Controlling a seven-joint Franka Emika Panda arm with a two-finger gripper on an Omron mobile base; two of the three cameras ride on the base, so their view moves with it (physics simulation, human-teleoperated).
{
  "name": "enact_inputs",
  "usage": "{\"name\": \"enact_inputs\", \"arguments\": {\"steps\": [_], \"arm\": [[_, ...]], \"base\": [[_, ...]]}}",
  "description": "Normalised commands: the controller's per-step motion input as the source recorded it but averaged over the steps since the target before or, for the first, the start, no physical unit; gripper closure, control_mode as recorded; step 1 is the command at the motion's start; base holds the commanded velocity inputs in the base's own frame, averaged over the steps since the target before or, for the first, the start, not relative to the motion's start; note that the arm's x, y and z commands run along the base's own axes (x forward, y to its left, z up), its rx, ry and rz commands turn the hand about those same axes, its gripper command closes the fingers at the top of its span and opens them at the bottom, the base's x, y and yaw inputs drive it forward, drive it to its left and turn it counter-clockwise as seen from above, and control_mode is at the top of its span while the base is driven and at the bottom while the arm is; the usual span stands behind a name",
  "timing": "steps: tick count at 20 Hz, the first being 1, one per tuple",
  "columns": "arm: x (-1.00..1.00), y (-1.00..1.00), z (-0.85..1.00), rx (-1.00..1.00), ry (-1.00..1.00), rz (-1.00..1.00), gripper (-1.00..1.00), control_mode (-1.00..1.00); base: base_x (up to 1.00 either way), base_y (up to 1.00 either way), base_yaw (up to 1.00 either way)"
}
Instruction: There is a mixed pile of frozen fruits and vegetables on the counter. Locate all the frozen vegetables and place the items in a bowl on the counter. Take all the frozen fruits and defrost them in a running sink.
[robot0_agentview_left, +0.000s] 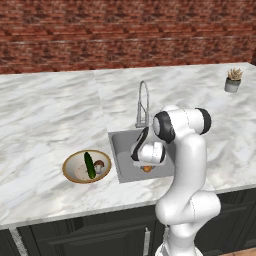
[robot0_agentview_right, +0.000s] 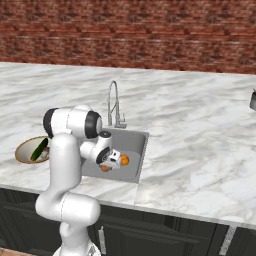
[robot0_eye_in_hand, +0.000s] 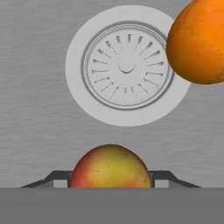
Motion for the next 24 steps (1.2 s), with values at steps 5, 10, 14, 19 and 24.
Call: {"name": "enact_inputs", "arguments": {"steps": [5, 10, 14, 19, 24], "arm": [[0.00, 0.07, -0.06, 0.00, 0.00, 0.01, -1.00, -1.00], [0.00, 0.00, 0.00, 0.00, 0.00, 0.00, -1.00, -1.00], [0.00, -0.03, 0.02, 0.00, 0.00, 0.00, -1.00, -1.00], [-0.02, -0.02, 0.27, -0.05, 0.00, 0.01, -1.00, -1.00], [-0.17, 0.00, 0.62, -0.08, -0.05, 0.01, -1.00, -1.00]], "base": [[0.00, 0.00, 0.00], [0.00, 0.00, 0.00], [0.00, 0.00, 0.00], [0.00, 0.00, 0.00], [0.00, 0.00, 0.00]]}}
